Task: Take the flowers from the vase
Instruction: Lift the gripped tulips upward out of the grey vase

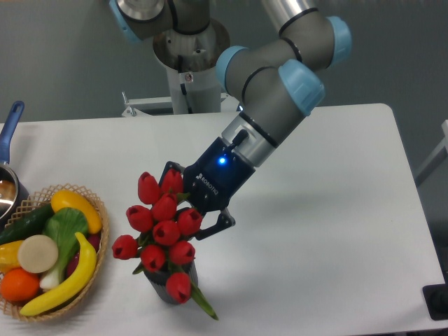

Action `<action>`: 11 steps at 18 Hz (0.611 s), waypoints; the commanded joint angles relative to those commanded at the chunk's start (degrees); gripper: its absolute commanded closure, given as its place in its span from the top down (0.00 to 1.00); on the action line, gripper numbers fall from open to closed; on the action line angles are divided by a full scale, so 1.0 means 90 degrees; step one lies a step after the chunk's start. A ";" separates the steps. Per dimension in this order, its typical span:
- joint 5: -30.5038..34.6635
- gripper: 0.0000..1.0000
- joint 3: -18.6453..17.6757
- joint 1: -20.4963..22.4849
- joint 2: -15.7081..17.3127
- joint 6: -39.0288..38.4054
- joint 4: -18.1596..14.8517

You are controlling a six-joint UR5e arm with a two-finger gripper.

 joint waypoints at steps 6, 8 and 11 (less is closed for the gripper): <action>0.0000 0.45 0.0274 0.0078 0.0000 -0.0059 0.0000; 0.0000 0.45 0.0430 0.0088 0.0000 -0.0311 0.0000; 0.0000 0.45 0.0538 0.0137 0.0000 -0.0450 0.0000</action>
